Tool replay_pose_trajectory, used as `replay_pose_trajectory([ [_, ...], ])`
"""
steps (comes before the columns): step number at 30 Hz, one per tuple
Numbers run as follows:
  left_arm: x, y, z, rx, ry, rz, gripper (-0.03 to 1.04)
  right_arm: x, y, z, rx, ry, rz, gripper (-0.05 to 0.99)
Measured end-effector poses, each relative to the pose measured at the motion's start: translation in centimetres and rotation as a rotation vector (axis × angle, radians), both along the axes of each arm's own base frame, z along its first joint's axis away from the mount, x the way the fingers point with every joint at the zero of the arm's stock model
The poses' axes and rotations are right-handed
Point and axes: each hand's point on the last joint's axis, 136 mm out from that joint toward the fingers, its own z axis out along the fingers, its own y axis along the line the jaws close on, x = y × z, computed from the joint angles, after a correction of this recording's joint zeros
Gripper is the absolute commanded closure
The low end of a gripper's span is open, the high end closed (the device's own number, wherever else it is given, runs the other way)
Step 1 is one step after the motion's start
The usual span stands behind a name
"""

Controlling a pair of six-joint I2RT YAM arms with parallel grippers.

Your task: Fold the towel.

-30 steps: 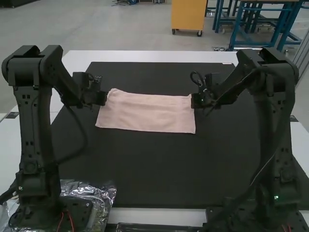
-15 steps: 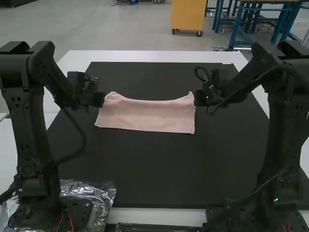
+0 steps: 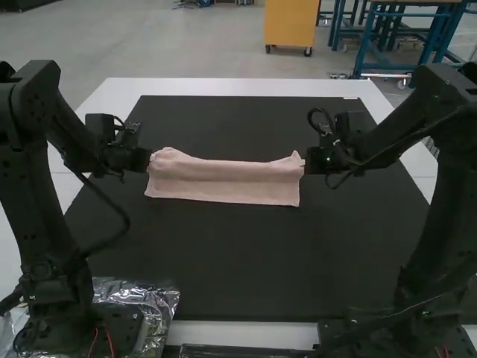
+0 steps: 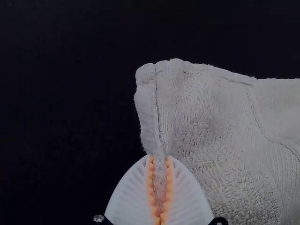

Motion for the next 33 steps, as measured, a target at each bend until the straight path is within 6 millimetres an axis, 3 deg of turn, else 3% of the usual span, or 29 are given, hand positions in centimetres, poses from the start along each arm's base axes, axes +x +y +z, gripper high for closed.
replay_pose_trajectory([
  [14,-4.7,-0.3,-2.6,0.004,0.076,-0.01,0.99,-5.0,-0.5,-2.0,0.022,0.092,0.007,0.94],
  [17,-5.5,-0.2,-3.2,0.011,0.088,-0.011,0.99,-5.7,-0.4,-2.5,0.023,0.114,0.011,0.6],
  [18,-5.8,-0.2,-3.5,0.012,0.095,-0.013,0.92,-5.9,-0.4,-2.7,0.021,0.12,0.011,0.47],
  [19,-6.1,-0.2,-3.8,0.016,0.102,-0.013,0.76,-5.9,-0.4,-2.8,0.02,0.123,0.009,0.38],
  [20,-6.3,-0.2,-4.0,0.022,0.104,-0.016,0.53,-5.9,-0.4,-2.9,0.02,0.125,0.007,0.27],
  [21,-6.4,-0.1,-4.1,0.025,0.106,-0.015,0.4,-5.9,-0.5,-2.9,0.02,0.125,0.006,0.16],
  [22,-6.5,0.0,-4.1,0.025,0.106,-0.012,0.26,-5.9,-0.5,-2.9,0.021,0.124,0.005,0.09],
  [23,-6.5,0.2,-4.1,0.028,0.103,-0.009,0.06,-5.9,-0.5,-2.9,0.021,0.125,0.004,0.05],
  [27,-6.2,1.7,-3.1,0.03,0.071,0.025,0.03,-5.8,-0.4,-2.7,0.025,0.123,0.003,0.04],
  [33,-5.1,4.4,1.1,0.017,-0.054,0.108,0.04,-5.4,1.2,-1.8,0.031,0.098,0.036,0.04],
])
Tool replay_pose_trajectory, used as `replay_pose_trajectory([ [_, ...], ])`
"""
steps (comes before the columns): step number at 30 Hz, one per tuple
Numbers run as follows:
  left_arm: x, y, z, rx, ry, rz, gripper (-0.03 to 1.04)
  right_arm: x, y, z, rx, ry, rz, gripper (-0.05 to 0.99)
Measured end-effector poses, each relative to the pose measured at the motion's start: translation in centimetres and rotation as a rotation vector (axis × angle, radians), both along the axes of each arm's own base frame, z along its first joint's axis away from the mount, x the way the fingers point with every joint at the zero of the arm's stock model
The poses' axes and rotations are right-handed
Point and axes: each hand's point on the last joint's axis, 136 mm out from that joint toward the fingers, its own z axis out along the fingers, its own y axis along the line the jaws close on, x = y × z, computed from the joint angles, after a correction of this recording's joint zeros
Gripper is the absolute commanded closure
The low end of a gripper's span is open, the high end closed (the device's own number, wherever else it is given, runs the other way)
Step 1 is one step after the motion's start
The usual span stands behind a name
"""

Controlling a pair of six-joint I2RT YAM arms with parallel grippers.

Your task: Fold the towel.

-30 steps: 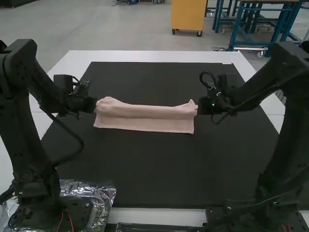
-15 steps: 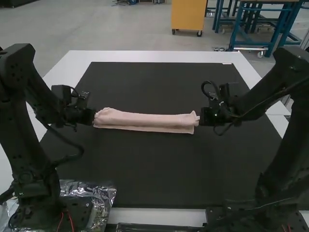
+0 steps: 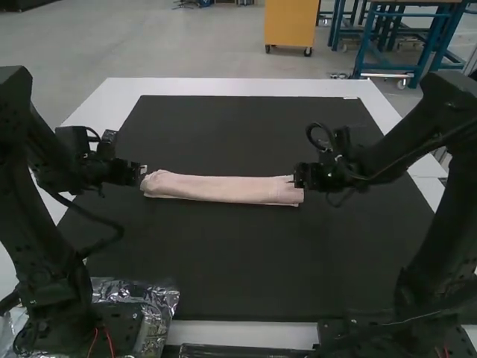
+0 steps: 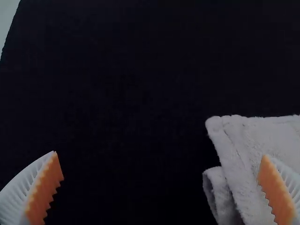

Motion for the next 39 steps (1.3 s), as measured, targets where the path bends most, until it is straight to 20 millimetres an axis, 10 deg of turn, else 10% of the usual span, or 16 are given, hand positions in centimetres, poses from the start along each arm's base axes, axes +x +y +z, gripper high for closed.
replay_pose_trajectory([
  [23,0.1,0.1,0.9,-0.078,-0.009,0.033,0.04,0.5,1.2,-3.6,-0.065,0.045,0.011,0.06],
  [26,0.1,0.1,0.9,-0.079,-0.008,0.033,0.04,0.8,1.2,-3.8,-0.073,0.039,0.013,0.33],
  [29,0.0,0.0,0.8,-0.083,-0.002,0.032,0.04,1.4,0.5,-4.4,-0.099,0.035,-0.005,0.93],
  [39,0.1,0.0,2.2,-0.075,-0.033,0.03,0.04,0.9,-1.8,-4.5,-0.043,0.112,-0.02,0.96],
])
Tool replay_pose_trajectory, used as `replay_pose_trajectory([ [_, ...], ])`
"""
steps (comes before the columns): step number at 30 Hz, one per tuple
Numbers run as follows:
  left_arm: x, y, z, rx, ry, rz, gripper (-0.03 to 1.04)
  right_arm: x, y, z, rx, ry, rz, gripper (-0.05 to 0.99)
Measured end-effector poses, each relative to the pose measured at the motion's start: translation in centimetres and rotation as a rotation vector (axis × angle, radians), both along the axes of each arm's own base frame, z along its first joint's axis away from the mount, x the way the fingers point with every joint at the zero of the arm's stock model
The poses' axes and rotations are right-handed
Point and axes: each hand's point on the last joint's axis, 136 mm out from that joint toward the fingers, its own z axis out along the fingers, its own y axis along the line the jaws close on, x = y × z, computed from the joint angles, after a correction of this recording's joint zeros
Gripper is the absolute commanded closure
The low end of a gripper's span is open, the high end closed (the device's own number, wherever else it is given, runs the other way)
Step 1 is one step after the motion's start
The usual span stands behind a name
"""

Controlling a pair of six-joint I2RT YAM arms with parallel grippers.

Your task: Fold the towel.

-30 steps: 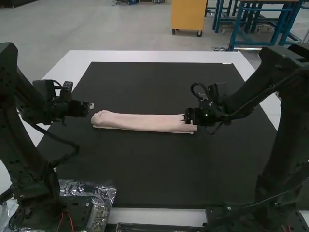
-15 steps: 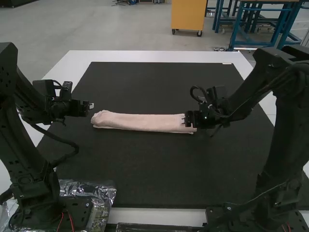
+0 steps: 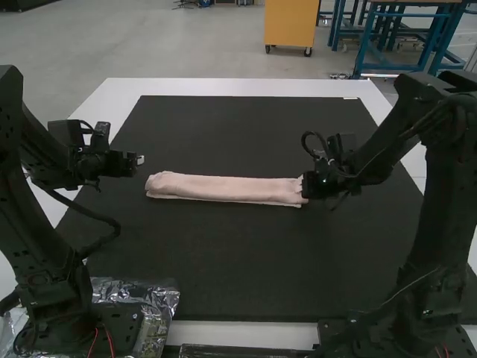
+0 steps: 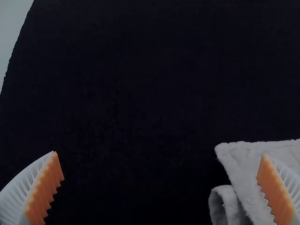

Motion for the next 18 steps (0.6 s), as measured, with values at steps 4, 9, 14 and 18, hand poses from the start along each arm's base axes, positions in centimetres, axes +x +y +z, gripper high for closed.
replay_pose_trajectory([
  [4,0.0,0.0,-0.1,-0.001,0.002,0.0,0.04,-0.2,-5.6,1.4,-0.003,0.016,-0.109,0.96],
  [9,0.0,0.0,0.0,-0.001,0.002,0.0,0.04,0.4,-8.6,5.2,-0.021,-0.061,-0.149,0.96],
  [14,0.0,0.0,0.0,0.0,-0.001,0.0,0.04,0.9,-6.2,7.0,-0.017,-0.096,-0.081,0.96],
  [18,0.0,0.0,0.0,0.001,-0.002,0.0,0.04,0.9,-1.2,8.5,0.003,-0.129,0.03,0.96],
])
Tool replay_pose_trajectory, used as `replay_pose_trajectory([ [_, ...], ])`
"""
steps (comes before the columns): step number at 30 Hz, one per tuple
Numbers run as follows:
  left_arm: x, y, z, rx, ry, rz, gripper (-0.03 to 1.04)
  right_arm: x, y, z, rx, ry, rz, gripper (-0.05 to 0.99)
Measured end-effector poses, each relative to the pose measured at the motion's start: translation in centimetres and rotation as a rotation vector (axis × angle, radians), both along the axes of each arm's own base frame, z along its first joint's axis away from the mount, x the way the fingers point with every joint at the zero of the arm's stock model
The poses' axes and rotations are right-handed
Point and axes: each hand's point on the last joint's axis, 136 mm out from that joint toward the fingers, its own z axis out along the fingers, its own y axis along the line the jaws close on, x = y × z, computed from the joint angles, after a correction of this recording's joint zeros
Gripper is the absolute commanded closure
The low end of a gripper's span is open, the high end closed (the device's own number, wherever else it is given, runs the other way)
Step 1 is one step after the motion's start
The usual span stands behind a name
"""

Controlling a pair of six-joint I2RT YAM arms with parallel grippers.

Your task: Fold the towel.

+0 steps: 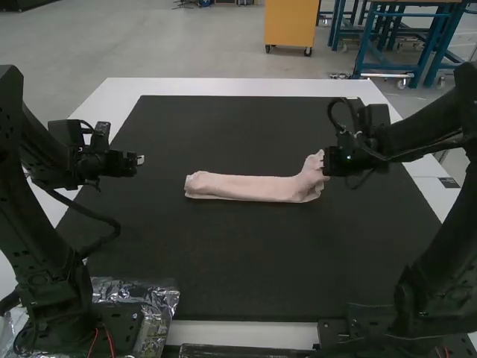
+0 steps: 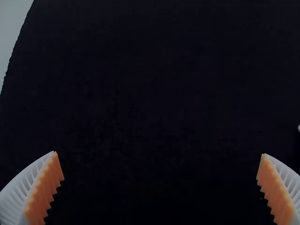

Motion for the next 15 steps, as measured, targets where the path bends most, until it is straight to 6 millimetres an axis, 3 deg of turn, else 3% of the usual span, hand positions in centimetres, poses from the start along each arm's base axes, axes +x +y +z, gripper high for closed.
replay_pose_trajectory([
  [5,0.0,0.0,0.1,0.005,-0.005,-0.002,0.04,-0.9,7.3,1.9,0.04,-0.027,0.138,0.96],
  [8,0.1,0.0,0.2,0.007,-0.012,-0.002,0.04,-1.4,10.8,1.9,0.062,-0.022,0.195,0.96],
  [15,0.0,0.0,0.3,0.011,-0.024,-0.002,0.04,-2.0,16.0,0.2,0.06,0.019,0.271,0.96],
])
